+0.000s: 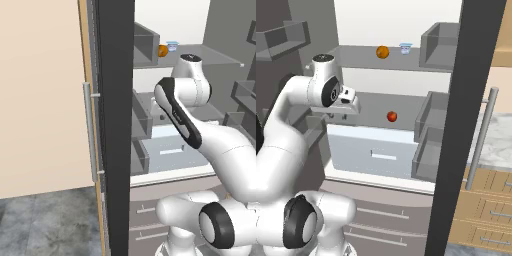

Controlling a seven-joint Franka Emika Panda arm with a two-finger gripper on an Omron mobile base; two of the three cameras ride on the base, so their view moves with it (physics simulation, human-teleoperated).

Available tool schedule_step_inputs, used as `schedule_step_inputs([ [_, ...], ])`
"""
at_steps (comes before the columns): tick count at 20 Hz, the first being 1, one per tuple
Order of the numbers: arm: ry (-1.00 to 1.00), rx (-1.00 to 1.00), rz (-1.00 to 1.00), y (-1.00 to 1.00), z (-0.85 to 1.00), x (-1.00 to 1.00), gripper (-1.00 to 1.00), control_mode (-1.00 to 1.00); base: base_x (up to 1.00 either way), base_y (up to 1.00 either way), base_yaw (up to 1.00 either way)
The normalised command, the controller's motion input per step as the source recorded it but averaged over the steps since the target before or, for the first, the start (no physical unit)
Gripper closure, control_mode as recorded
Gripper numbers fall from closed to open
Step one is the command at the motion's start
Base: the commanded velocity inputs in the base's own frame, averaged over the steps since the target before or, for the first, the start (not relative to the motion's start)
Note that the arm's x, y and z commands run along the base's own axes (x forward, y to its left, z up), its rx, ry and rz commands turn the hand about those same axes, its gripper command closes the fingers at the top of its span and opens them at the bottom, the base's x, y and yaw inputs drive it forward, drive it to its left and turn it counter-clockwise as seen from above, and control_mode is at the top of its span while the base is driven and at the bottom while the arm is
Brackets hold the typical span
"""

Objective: Pick up the apple and orange from the fridge and place one fruit on each plate on the dining counter.

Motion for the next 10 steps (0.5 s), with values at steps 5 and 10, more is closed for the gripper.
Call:
schedule_step_inputs([
  [5, 0.06, -0.05, -0.04, -0.16, -0.30, 0.11, -1.00, -1.00, 0.00, 0.00, 0.00],
  [10, 0.04, -0.11, 0.00, -1.00, -0.02, 0.39, -1.00, -1.00, 0.00, 0.00, 0.00],
])
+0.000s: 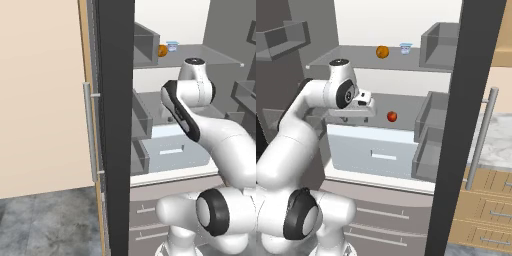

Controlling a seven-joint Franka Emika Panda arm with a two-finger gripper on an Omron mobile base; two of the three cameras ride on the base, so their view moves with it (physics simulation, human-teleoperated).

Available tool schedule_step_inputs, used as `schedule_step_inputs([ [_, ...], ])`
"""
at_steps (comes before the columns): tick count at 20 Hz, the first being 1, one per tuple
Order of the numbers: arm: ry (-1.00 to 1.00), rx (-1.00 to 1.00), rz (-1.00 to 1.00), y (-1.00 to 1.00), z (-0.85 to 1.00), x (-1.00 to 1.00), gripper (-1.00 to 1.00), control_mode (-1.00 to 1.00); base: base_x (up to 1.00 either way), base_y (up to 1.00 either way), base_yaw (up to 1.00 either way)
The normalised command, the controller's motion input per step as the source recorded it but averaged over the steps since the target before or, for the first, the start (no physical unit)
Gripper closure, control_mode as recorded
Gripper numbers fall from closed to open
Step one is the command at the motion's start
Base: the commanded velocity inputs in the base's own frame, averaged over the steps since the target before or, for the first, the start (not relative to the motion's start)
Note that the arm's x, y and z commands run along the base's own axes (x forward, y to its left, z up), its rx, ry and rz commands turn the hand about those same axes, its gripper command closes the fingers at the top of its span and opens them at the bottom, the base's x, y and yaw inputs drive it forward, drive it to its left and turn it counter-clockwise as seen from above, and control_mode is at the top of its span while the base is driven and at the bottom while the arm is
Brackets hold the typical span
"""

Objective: Pick up the apple and orange from the fridge and place one fruit on each plate on the dining counter.

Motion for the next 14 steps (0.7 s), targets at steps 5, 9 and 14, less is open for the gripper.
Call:
schedule_step_inputs([
  [5, -0.01, -0.02, 0.00, -0.73, 0.00, 0.33, -1.00, -1.00, 0.00, 0.00, 0.00],
  [9, -0.08, 0.03, 0.00, -0.44, -0.04, 0.27, -1.00, -1.00, 0.00, 0.00, 0.00],
  [14, -0.32, 0.03, 0.00, -0.09, -0.24, 0.12, -1.00, -1.00, 0.00, 0.00, 0.00],
])
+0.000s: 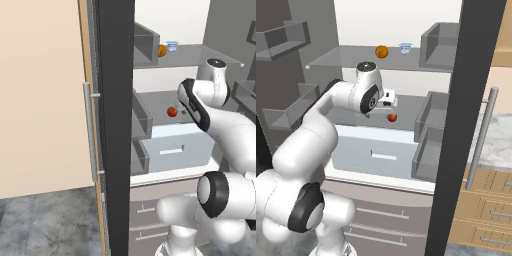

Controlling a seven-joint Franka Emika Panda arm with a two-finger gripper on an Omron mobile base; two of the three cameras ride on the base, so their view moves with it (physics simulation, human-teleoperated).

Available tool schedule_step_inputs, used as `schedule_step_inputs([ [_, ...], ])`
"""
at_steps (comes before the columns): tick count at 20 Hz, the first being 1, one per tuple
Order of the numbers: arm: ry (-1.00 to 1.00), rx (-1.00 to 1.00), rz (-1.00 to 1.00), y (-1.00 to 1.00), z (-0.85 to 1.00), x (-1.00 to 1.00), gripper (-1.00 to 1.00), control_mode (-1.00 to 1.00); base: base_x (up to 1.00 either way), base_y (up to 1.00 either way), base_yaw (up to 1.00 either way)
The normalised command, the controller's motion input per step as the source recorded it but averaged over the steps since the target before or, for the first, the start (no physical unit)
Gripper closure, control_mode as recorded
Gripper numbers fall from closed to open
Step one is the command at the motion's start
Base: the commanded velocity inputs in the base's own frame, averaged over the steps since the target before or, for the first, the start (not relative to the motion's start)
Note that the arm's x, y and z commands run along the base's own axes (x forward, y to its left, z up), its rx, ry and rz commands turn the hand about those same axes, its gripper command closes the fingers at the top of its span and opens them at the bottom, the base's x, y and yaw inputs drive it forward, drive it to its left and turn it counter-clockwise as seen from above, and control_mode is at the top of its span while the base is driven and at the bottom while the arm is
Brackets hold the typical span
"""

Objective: Pick up the apple and orange from the fridge and place one fruit on each plate on the dining counter.

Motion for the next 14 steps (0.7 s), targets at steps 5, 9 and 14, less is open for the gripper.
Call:
schedule_step_inputs([
  [5, -0.24, 0.10, 0.00, -0.04, -0.37, 0.28, -1.00, -1.00, 0.00, 0.00, 0.00],
  [9, 0.00, 0.00, 0.00, 0.00, 0.00, 0.40, -1.00, -1.00, 0.00, 0.00, 0.00],
  [14, 0.00, 0.00, 0.00, 0.00, -0.21, 0.72, -1.00, -1.00, 0.00, 0.00, 0.00],
])
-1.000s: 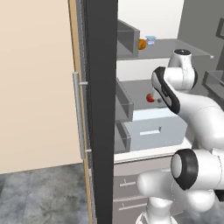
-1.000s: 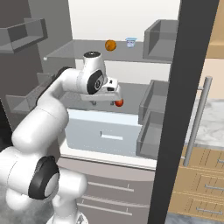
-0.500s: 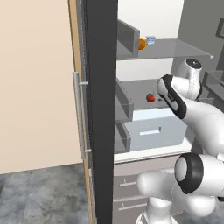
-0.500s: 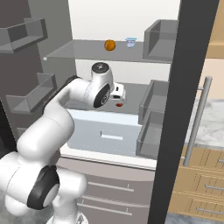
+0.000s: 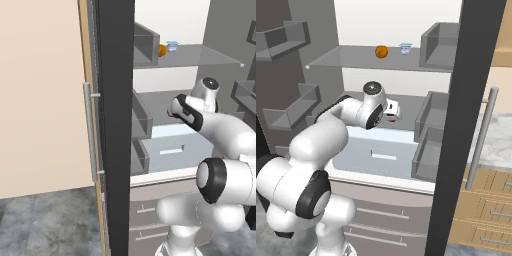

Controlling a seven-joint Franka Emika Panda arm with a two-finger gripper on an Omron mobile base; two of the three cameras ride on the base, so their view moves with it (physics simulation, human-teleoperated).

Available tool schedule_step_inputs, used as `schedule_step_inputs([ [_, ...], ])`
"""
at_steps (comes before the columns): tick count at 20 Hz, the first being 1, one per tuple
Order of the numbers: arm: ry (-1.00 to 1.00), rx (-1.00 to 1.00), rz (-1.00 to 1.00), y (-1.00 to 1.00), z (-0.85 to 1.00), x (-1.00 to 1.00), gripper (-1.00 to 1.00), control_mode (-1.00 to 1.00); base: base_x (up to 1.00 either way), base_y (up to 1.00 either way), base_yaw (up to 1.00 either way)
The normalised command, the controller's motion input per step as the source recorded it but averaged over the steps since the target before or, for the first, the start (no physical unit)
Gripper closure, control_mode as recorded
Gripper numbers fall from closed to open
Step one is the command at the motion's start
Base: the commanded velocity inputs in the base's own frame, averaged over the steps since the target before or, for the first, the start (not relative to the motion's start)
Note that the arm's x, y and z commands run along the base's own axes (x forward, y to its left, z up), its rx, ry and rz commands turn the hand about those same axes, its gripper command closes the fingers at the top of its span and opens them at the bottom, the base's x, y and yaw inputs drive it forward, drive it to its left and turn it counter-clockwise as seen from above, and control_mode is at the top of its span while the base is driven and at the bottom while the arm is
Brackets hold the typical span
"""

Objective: Pick up the apple and orange from the fridge and place one fruit on each plate on the dining counter.

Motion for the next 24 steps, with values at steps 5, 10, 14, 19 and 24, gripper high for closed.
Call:
schedule_step_inputs([
  [5, 0.00, 0.00, 0.00, 0.00, -0.11, 0.53, -1.00, -1.00, 0.00, 0.00, 0.00],
  [10, 0.01, 0.00, 0.00, 0.00, 0.00, 0.13, -1.00, -1.00, 0.00, 0.00, 0.00],
  [14, 0.00, 0.00, 0.00, 0.00, -0.11, 0.16, -1.00, -1.00, 0.00, 0.00, 0.00],
  [19, 0.00, 0.00, 0.00, 0.00, -0.15, 0.34, -1.00, -1.00, 0.00, 0.00, 0.00],
  [24, 0.01, 0.00, 0.00, 0.00, 0.00, 0.25, -1.00, -1.00, 0.00, 0.00, 0.00],
])
